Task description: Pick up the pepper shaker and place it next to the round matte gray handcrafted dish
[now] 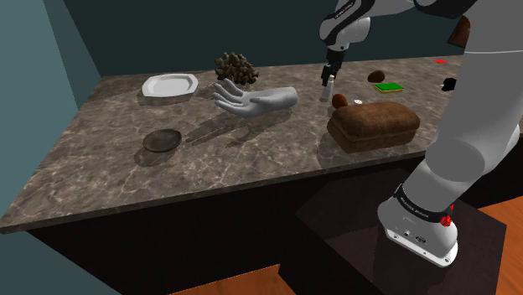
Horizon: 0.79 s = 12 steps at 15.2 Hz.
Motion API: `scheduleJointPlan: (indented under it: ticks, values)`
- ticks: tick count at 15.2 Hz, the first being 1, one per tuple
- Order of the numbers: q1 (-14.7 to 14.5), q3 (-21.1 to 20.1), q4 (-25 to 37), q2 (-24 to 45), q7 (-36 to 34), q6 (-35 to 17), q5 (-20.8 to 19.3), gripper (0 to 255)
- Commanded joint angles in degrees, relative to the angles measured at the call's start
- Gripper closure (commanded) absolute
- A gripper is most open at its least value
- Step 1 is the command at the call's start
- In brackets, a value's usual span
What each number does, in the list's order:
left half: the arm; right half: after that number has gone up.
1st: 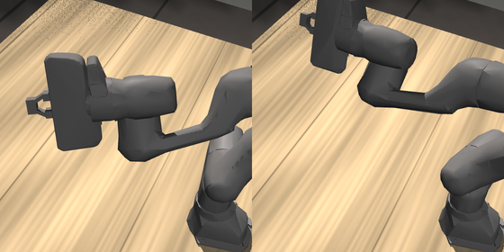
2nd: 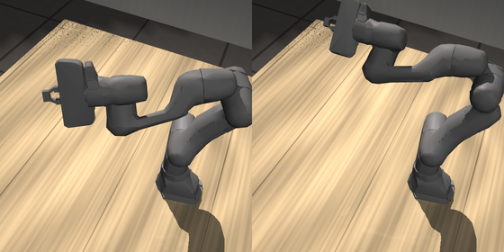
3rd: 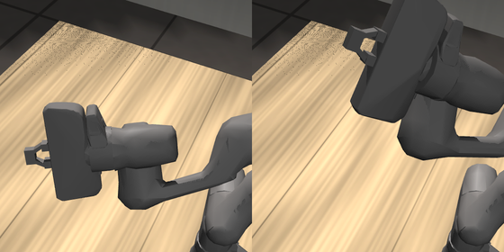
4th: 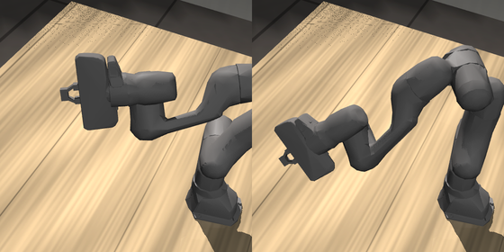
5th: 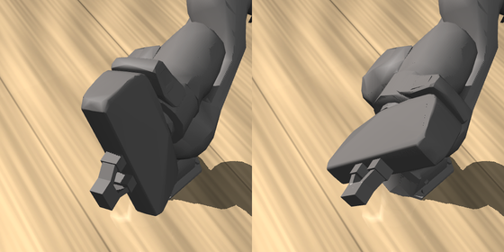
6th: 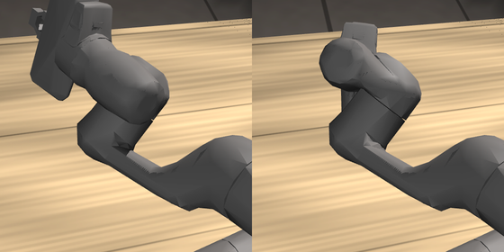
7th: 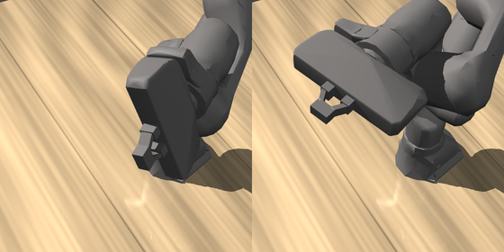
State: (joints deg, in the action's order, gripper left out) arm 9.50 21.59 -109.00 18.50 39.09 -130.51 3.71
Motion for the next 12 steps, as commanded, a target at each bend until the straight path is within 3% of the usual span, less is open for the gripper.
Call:
scheduleJointPlan:
  ticks: [1, 2, 3, 12]
  values:
    - [0.00, 0.00, 0.00, 0.01, 0.01, -0.02, 0.01, 0]
    - [0.00, 0.00, 0.00, 0.01, 0.00, -0.01, 0.00, 0]
    - [0.00, 0.00, 0.00, 0.01, 0.00, -0.01, 0.00, 255]
    - [0.00, 0.00, 0.00, 0.01, 0.01, -0.02, 0.01, 255]
